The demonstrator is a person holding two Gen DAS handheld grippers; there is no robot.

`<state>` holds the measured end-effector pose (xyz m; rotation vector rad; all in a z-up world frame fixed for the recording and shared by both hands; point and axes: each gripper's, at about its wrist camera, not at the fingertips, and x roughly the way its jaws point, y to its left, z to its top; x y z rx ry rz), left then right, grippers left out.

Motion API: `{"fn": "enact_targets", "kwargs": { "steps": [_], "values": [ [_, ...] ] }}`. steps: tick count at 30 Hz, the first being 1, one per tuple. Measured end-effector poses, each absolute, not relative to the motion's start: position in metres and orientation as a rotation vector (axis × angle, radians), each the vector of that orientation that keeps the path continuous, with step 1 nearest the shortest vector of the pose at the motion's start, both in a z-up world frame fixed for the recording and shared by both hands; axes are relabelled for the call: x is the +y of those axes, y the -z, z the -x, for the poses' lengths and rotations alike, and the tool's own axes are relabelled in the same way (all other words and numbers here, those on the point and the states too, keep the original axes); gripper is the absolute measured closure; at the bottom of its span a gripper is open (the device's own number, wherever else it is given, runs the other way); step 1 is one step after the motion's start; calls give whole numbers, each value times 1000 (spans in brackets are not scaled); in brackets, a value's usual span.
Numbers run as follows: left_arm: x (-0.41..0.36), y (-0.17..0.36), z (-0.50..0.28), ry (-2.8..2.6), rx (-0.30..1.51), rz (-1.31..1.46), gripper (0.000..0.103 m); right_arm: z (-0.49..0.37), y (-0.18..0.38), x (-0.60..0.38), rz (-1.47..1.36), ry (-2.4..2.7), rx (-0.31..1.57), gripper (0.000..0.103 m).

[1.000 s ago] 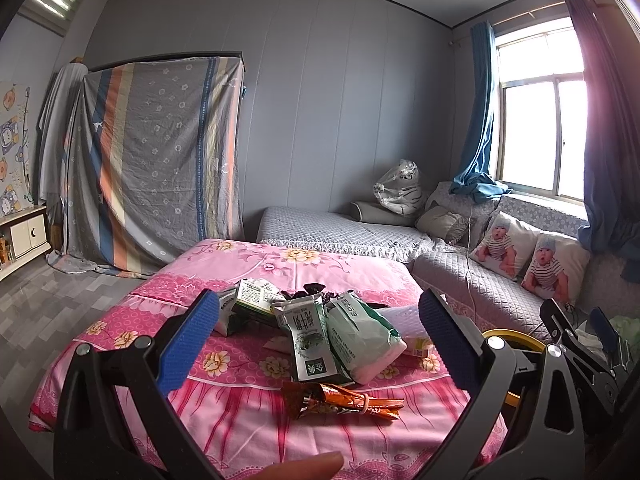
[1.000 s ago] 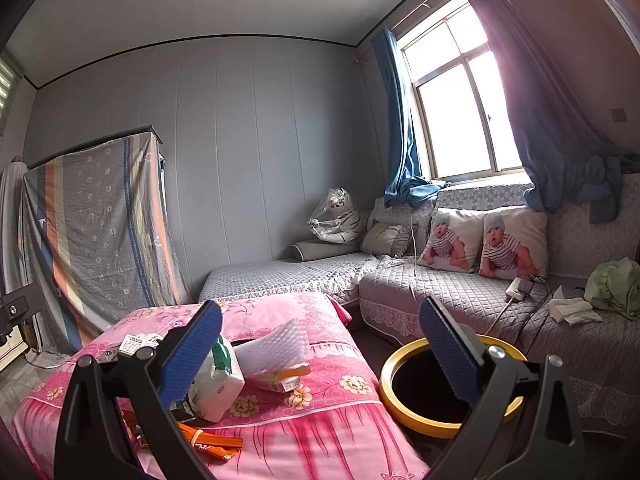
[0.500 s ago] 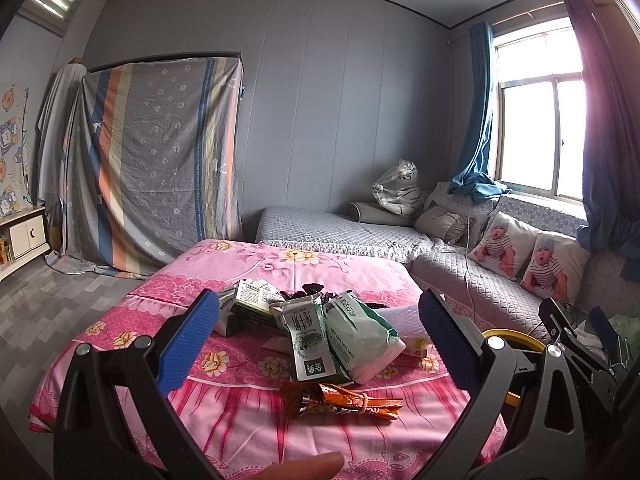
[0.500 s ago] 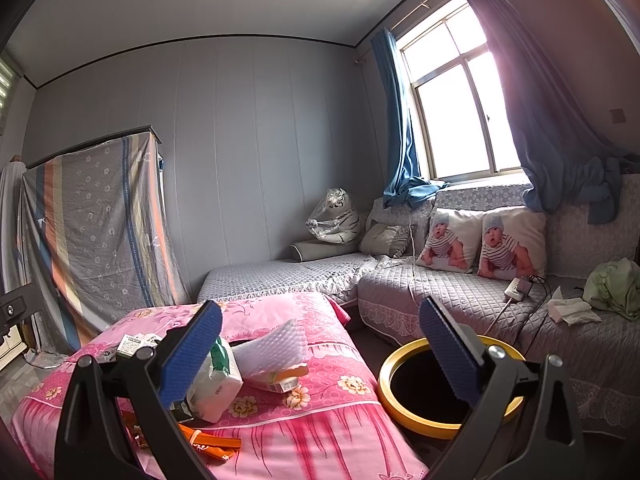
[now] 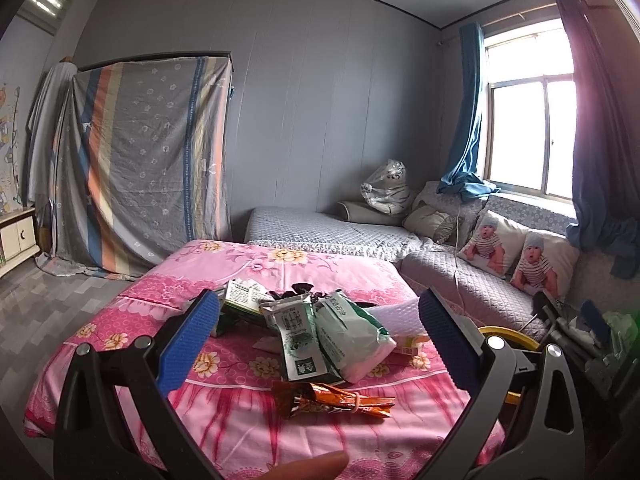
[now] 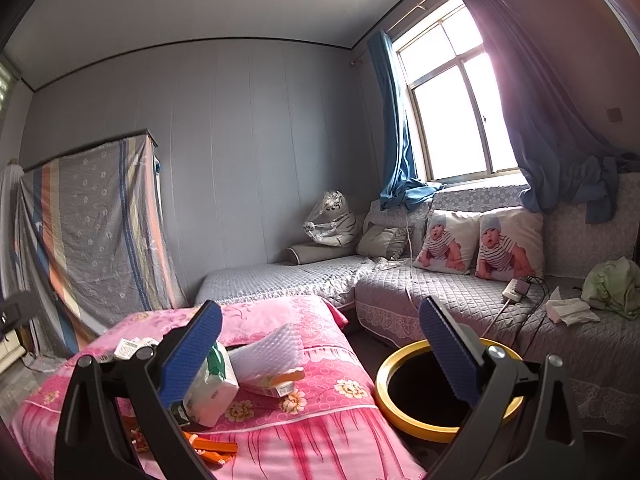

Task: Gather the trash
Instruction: 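Grasp the white-green wet-wipe pack with the right tool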

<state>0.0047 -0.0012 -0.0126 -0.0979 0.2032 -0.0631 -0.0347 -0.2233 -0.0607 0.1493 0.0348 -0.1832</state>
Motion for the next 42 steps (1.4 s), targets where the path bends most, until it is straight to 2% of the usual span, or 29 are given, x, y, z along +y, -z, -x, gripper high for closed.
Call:
{"fn": "enact_targets", "kwargs": {
  "steps": [7, 14, 18, 22, 36, 39, 42],
  "values": [
    [48, 17, -14, -102, 134, 60, 7, 26, 48, -241, -159, 30, 14, 8],
    [100, 39, -28, -14, 240, 116, 7, -31, 52, -242, -172, -299, 278, 8],
    [97, 59, -44, 101, 320, 58, 7, -70, 73, -225, -126, -473, 478, 8],
    [81, 87, -59, 236, 409, 5, 7, -107, 93, -210, -206, -577, 645, 8],
    [61, 136, -96, 410, 534, -23, 7, -210, 152, -182, -350, -590, 925, 8],
    [62, 141, -109, 425, 567, 8, 7, -225, 159, -174, -369, -614, 965, 10],
    [61, 146, -119, 442, 600, 25, 7, -238, 166, -166, -379, -633, 982, 22]
  ]
}}
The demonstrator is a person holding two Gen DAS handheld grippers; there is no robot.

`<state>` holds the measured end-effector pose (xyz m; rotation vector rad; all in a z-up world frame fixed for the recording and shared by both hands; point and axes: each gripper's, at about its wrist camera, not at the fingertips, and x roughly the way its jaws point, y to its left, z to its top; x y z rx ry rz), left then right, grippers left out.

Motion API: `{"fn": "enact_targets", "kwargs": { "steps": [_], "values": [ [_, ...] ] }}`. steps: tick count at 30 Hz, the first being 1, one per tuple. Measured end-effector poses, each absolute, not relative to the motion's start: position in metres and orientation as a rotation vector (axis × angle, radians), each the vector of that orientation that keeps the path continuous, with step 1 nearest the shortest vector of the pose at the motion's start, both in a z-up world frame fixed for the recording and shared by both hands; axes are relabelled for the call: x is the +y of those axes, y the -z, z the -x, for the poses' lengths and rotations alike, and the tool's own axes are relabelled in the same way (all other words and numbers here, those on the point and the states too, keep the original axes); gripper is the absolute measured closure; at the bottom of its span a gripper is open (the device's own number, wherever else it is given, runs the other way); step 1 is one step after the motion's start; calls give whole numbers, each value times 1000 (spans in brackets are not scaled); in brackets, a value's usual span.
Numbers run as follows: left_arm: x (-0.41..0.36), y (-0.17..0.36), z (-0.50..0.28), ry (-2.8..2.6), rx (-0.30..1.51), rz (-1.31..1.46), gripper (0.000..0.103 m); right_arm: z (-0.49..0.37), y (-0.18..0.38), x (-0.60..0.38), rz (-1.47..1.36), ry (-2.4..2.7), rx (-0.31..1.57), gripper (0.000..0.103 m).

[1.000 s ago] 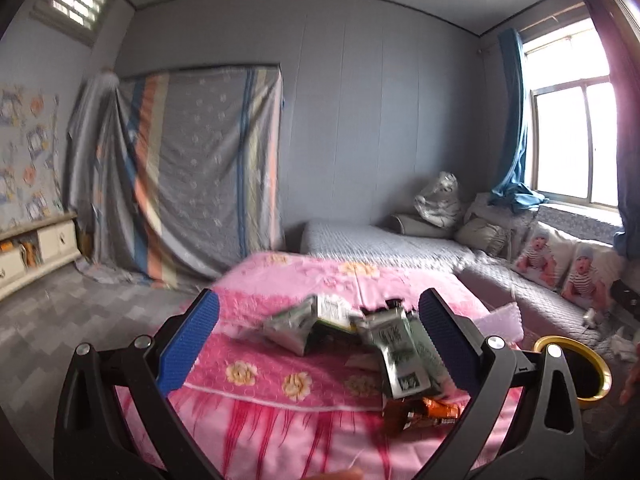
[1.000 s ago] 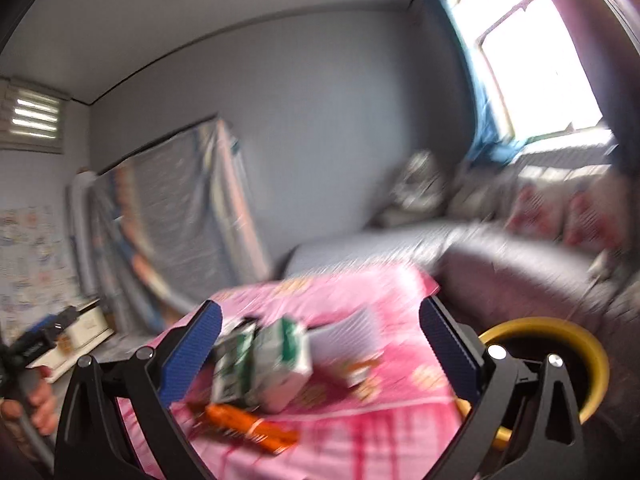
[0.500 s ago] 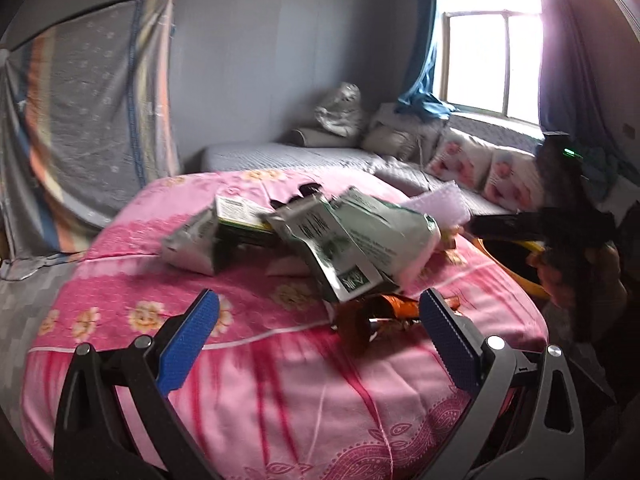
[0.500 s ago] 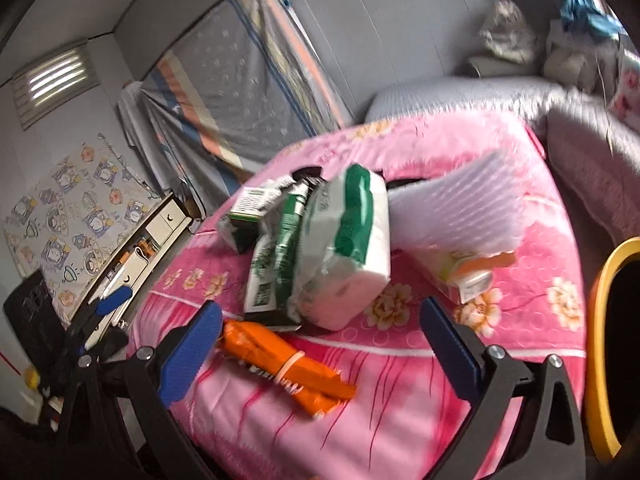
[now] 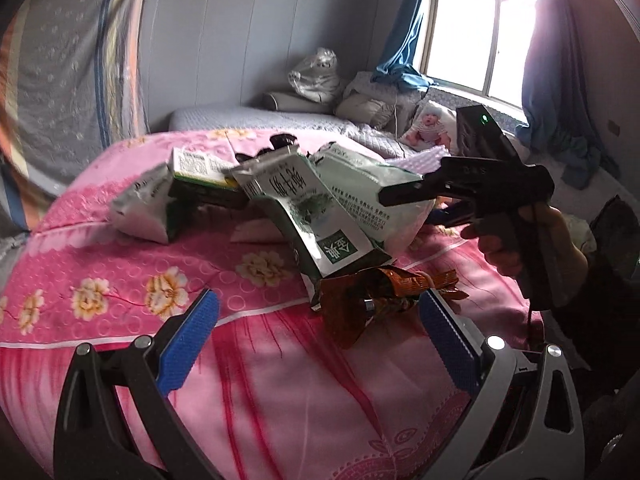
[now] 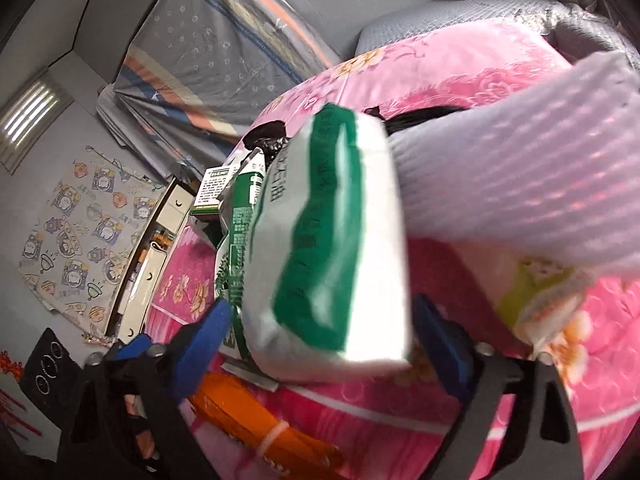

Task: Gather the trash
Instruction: 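Grasp the white-green wet-wipe pack with the right tool, then grasp the orange snack wrapper with the left tool while the right tool lifts the wipe pack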

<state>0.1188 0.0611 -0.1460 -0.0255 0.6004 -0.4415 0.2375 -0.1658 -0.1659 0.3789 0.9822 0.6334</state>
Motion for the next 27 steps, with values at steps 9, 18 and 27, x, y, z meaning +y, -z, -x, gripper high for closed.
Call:
{"fn": "enact_targets", "kwargs": {
  "steps": [9, 18, 27],
  "values": [
    [34, 152, -132, 522, 645, -53, 9, -236, 159, -176, -459, -724, 960, 71],
    [12, 167, -172, 622, 776, -65, 27, -198, 130, -229, -589, -793, 806, 74],
    [6, 168, -163, 678, 785, -80, 64, -147, 117, -279, -637, -770, 709, 74]
  ]
}}
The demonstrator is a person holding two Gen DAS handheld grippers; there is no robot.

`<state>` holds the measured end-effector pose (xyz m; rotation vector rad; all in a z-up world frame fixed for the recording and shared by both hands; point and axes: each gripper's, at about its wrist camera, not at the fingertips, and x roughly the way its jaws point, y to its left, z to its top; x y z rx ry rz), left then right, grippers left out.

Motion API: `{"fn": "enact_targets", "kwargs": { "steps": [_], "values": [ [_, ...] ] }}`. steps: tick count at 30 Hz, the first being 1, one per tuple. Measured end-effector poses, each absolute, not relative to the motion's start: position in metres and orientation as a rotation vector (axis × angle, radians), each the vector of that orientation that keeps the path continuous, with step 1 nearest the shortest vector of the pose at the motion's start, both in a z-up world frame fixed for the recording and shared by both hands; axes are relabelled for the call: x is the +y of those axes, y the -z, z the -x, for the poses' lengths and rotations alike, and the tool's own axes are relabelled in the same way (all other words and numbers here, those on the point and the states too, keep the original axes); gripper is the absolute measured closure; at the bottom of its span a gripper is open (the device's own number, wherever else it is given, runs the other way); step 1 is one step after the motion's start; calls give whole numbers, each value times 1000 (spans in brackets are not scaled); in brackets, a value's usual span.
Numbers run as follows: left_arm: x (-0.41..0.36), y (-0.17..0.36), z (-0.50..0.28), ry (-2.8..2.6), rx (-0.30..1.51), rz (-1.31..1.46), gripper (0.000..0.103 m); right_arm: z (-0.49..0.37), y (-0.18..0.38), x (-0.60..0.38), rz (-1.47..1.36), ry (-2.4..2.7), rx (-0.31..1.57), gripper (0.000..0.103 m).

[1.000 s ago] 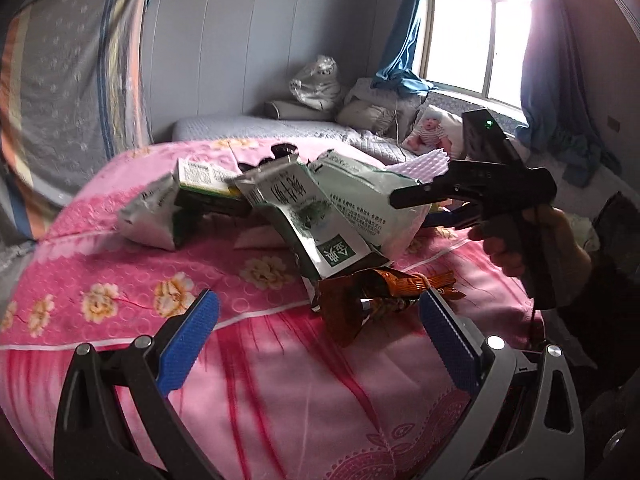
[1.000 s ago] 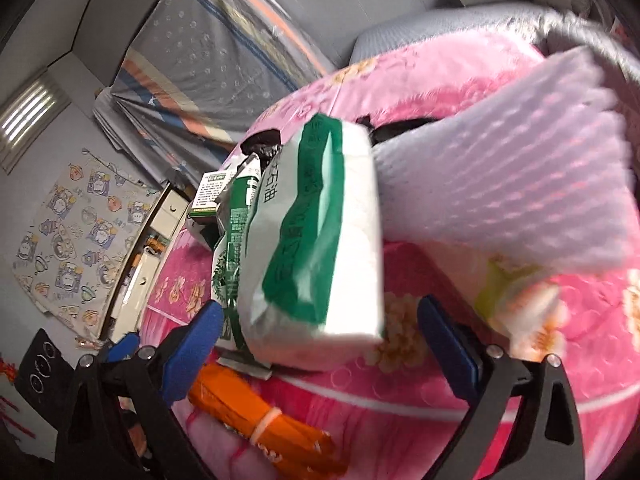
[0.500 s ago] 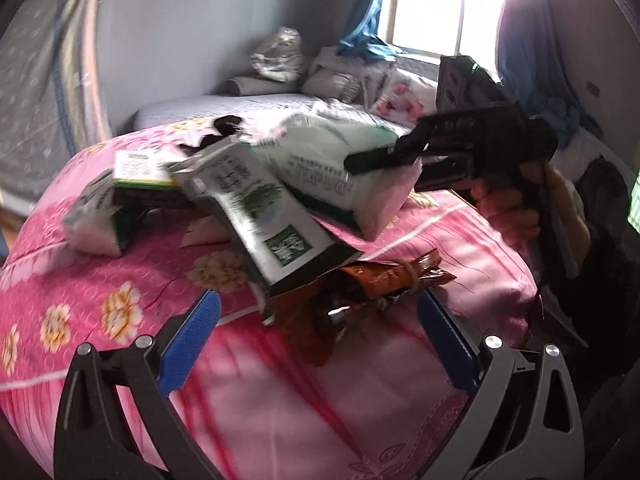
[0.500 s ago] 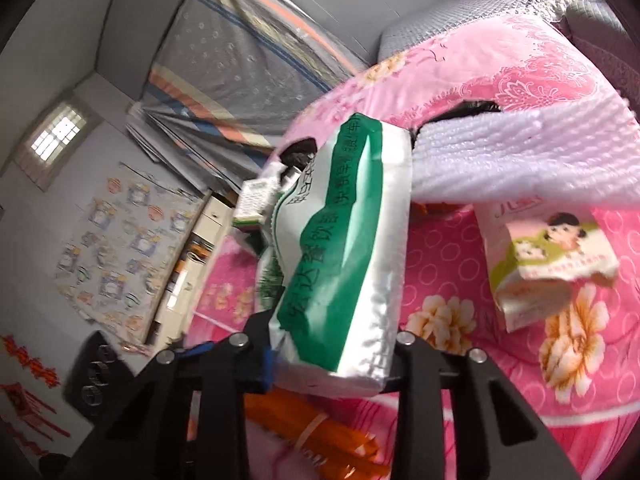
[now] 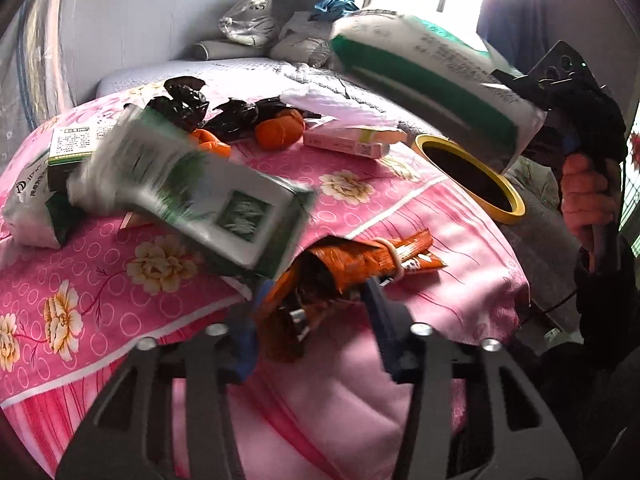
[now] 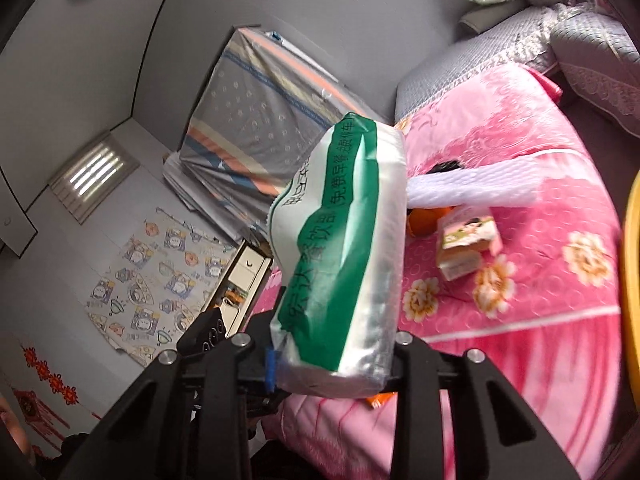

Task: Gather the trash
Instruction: 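Grasp the orange snack wrapper with the left tool while the right tool lifts the wipe pack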

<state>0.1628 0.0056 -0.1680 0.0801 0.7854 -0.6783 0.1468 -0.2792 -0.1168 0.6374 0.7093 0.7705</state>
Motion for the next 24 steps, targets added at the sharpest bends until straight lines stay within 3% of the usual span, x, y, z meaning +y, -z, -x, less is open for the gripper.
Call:
{"fn": "enact_targets", "kwargs": {
  "steps": [8, 19, 24],
  "values": [
    [6, 160, -141, 682, 720, -84, 80, -113, 116, -303, -683, -747, 630, 74],
    [36, 75, -85, 583, 455, 76, 80, -91, 99, -319, -712, -732, 549, 74],
    [33, 55, -76, 582, 419, 90, 80, -80, 82, -325, -696, -726, 501, 74]
  ]
}}
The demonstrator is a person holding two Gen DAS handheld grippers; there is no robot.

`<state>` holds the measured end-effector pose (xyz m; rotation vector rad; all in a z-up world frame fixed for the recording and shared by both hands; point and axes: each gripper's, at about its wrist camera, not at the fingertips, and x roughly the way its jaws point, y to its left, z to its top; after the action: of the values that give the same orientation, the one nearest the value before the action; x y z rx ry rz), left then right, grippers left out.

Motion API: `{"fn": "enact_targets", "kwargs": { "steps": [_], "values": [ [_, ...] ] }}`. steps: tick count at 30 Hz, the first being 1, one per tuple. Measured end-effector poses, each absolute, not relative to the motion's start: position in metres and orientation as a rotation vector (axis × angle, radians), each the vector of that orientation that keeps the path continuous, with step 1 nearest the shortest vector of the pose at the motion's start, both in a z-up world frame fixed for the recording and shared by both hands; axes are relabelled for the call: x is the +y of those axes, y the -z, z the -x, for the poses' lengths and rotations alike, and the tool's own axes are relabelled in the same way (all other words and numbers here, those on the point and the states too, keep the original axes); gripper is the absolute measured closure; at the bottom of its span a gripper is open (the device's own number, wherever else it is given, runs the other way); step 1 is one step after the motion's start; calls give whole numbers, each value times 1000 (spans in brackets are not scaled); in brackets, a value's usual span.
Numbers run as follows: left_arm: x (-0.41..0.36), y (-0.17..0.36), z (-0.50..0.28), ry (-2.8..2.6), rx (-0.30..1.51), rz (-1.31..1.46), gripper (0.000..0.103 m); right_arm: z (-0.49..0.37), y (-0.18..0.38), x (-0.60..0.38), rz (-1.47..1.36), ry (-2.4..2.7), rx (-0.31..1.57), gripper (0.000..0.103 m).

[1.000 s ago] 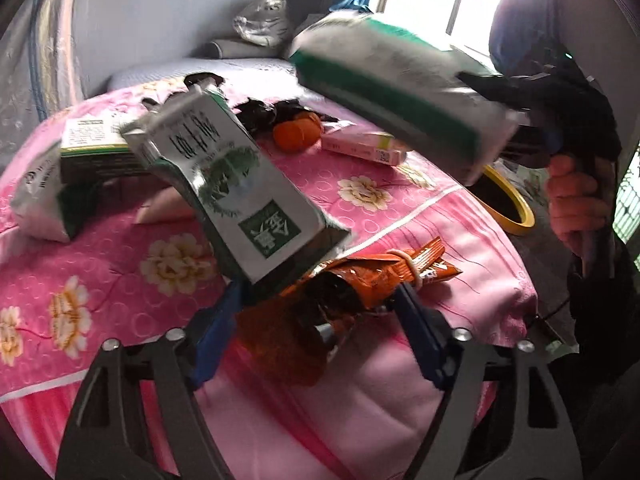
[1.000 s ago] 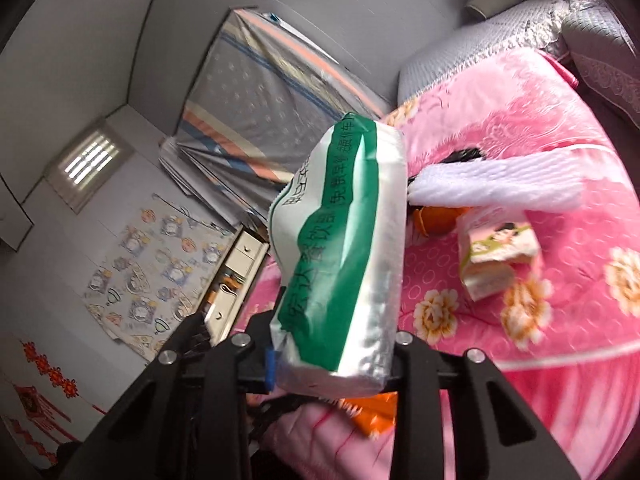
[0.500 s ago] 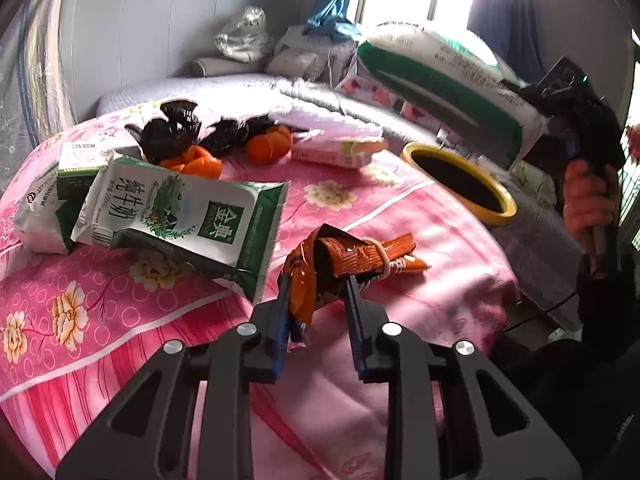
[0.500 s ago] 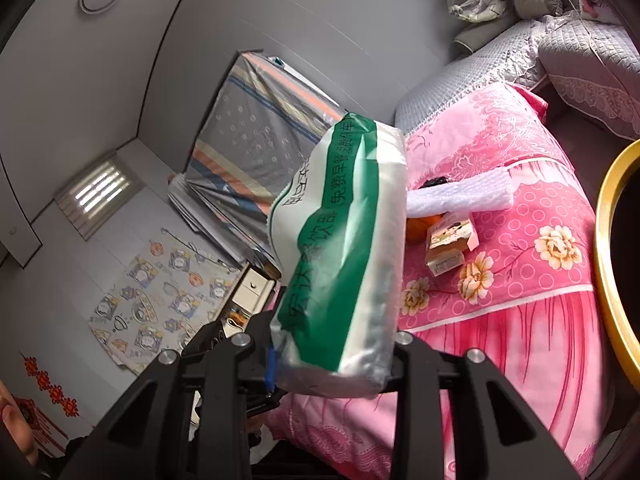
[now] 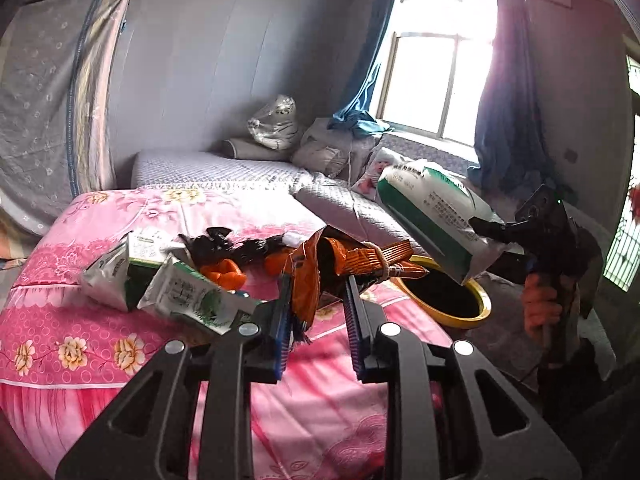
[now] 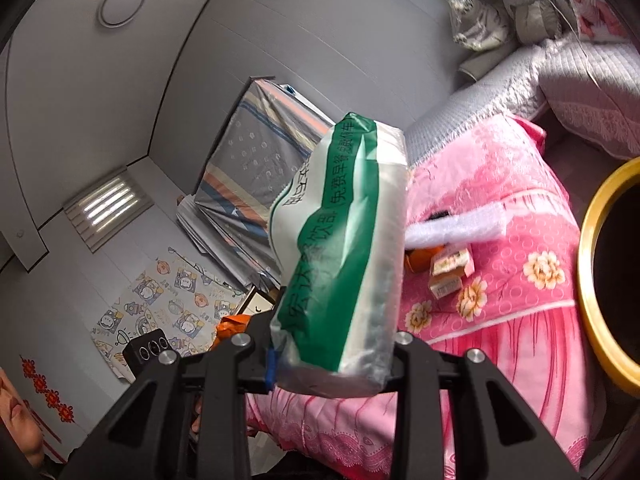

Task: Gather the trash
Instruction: 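Grasp the orange snack wrapper with the left tool while the right tool lifts the wipe pack, then carry both items over the yellow bin and open both tools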

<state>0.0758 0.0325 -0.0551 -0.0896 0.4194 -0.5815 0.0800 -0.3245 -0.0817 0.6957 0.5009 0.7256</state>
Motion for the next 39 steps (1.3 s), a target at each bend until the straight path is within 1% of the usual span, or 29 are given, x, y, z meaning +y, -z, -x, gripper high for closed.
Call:
{"fn": "enact_targets", "kwargs": {
  "steps": [8, 15, 20, 30, 39],
  "values": [
    [2, 59, -88, 662, 459, 35, 80, -55, 44, -366, -632, -543, 349, 74],
    [-33, 56, -109, 715, 468, 7, 80, -41, 38, -405, -548, -291, 262, 74],
    [-67, 53, -135, 734, 498, 18, 80, -48, 59, -428, -522, -119, 299, 74],
    [-164, 50, -178, 780, 532, -30, 79, -76, 129, -464, -534, 142, 448, 74],
    [-265, 75, -222, 778, 603, -110, 79, -83, 166, -493, -567, 212, 536, 74]
  ]
}}
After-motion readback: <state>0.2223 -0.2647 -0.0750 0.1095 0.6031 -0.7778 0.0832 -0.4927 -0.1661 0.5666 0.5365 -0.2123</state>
